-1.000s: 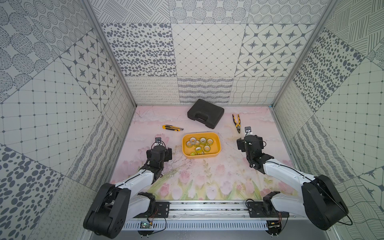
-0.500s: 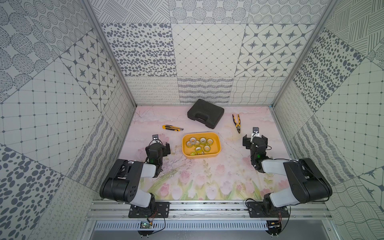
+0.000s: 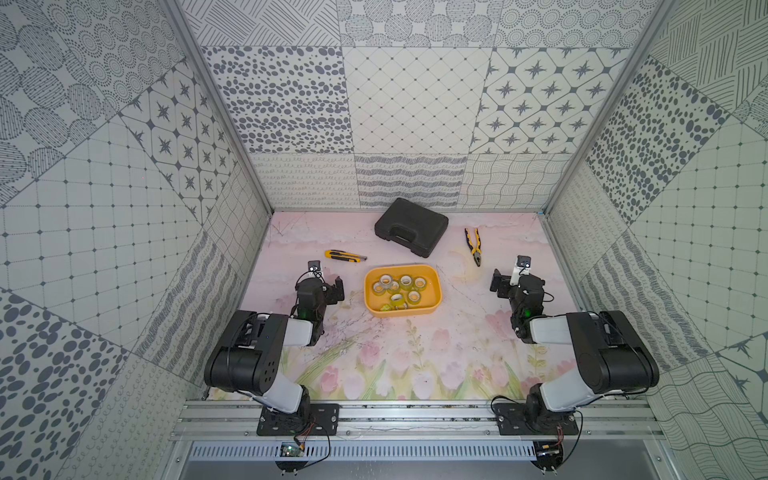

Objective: Put the transparent tape into the storage box
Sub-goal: Reset both arms

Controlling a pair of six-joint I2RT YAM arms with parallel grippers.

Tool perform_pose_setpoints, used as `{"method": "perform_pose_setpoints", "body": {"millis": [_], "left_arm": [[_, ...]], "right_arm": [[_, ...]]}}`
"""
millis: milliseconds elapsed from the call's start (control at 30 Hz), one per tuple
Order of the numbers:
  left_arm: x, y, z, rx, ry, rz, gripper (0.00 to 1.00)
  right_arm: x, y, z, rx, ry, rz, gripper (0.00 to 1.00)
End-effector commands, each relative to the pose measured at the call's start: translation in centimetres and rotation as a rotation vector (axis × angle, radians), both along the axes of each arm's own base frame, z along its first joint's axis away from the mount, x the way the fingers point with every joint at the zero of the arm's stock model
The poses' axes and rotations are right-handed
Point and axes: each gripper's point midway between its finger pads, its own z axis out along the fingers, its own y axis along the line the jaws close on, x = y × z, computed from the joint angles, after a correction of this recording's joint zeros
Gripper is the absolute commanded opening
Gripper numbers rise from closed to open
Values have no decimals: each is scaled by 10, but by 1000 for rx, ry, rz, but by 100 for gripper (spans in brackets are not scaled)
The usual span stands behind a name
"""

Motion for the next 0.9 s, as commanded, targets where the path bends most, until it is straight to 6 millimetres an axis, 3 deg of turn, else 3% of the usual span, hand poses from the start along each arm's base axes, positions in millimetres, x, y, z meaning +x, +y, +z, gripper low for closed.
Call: {"method": "perform_pose_setpoints", "body": {"millis": [0, 867], "left_arm": [[5, -6, 7, -9, -27, -46, 99], [6, -7, 7, -31, -20, -61, 99]], "right_arm": [[7, 5, 11, 24, -44, 19, 97], [7, 5, 11, 22, -42, 21, 97]]}}
